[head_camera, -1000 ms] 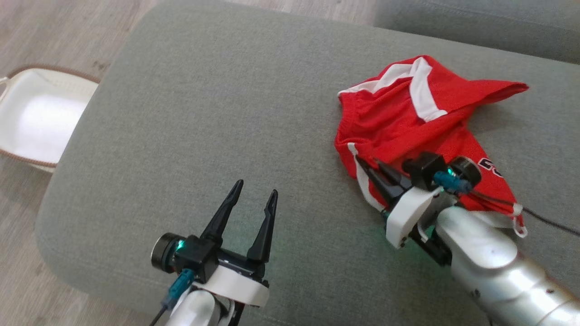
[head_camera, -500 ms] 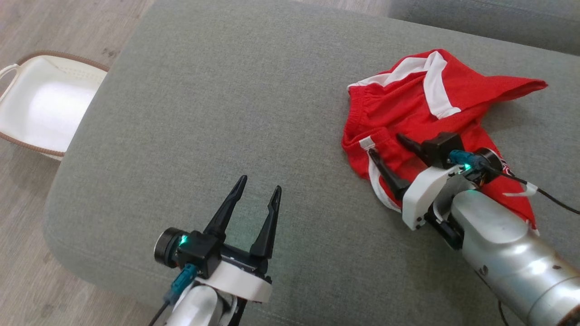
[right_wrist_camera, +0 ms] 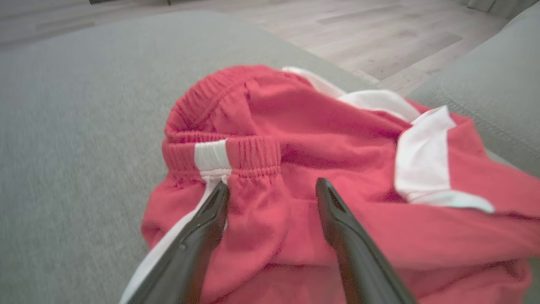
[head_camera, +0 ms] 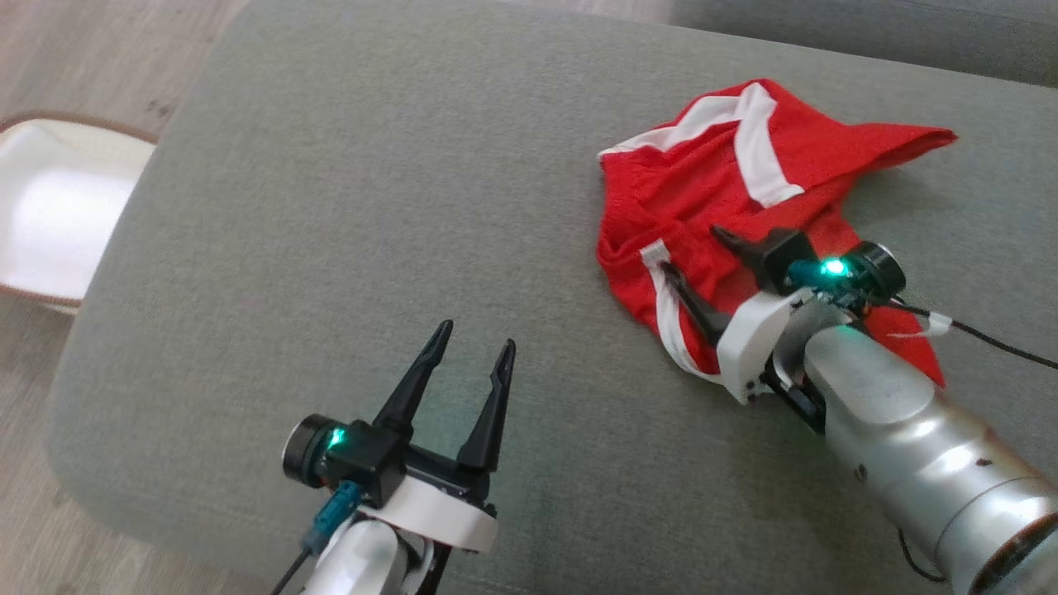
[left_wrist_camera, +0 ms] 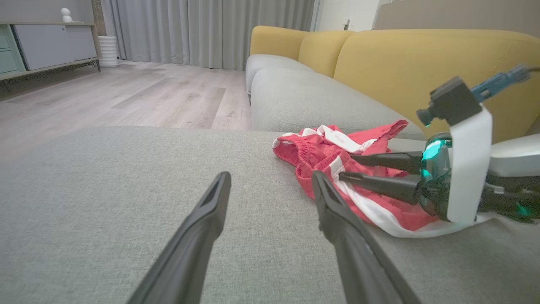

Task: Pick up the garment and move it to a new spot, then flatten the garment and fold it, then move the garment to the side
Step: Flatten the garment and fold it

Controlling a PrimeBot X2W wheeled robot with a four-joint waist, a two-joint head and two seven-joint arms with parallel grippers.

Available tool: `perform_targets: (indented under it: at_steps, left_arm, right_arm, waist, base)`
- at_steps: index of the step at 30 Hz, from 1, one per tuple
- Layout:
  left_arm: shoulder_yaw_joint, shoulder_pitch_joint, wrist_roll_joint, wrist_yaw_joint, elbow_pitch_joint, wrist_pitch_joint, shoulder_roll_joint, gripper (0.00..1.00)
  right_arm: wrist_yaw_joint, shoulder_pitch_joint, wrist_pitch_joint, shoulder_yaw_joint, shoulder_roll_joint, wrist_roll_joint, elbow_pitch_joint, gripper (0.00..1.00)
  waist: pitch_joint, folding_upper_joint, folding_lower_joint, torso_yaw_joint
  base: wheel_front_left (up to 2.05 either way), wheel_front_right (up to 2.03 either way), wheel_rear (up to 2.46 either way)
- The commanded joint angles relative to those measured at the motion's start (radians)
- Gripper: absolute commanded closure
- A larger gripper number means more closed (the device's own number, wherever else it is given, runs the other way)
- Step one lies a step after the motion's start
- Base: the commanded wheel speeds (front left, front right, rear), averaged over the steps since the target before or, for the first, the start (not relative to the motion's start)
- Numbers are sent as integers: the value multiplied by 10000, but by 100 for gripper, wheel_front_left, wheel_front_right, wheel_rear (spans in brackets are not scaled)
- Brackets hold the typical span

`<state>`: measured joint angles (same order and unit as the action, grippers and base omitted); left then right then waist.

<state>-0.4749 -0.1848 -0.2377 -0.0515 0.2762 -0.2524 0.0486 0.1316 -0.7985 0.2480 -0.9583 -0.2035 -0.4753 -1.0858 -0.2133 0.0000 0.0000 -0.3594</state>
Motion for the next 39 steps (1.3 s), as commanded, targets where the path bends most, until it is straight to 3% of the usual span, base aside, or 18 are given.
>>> perform_targets:
  at_steps: [1, 6, 13, 21, 29, 35, 39]
  left_arm:
    - [431, -444, 69, 27, -263, -94, 16, 0]
    - [840, -475, 262, -7, -285, -94, 16, 0]
    - [1573, -380, 519, -110, -374, -94, 16, 0]
    - [2225, -211, 774, -295, -438, -94, 17, 0]
    - [2521, -76, 731, -416, -410, -94, 16, 0]
    - [2394, -394, 818, -597, -153, -94, 32, 0]
    - [1674, -1118, 713, -754, 662, -94, 202, 0]
  right_arm:
    - [-9, -222, 128, 235, 94, -56, 349, 0]
    - [-9, 90, 134, 1597, -249, 154, 1815, 0]
    - [-9, 1794, 136, 4194, -766, 854, 3914, 0]
    - [-9, 4514, 136, 6897, -285, 2151, 6152, 0]
    - [-9, 6325, 137, 8229, 822, 3058, 7177, 0]
    - [-9, 6372, 137, 8217, 1057, 3338, 7376, 0]
    - [-9, 6271, 137, 8357, 1055, 3395, 7457, 0]
  waist:
    - [70, 0, 0, 221]
    - [317, 0, 0, 854]
    - [729, 0, 0, 1792]
    - [939, 0, 0, 2489]
    - [1018, 0, 0, 2931]
    - [874, 0, 0, 3175]
    - [628, 0, 0, 3290]
  base:
    - [0, 0, 0]
    - [0, 0, 0]
    - [0, 0, 0]
    - [0, 0, 0]
    - [0, 0, 0]
    - [0, 0, 0]
    - [0, 0, 0]
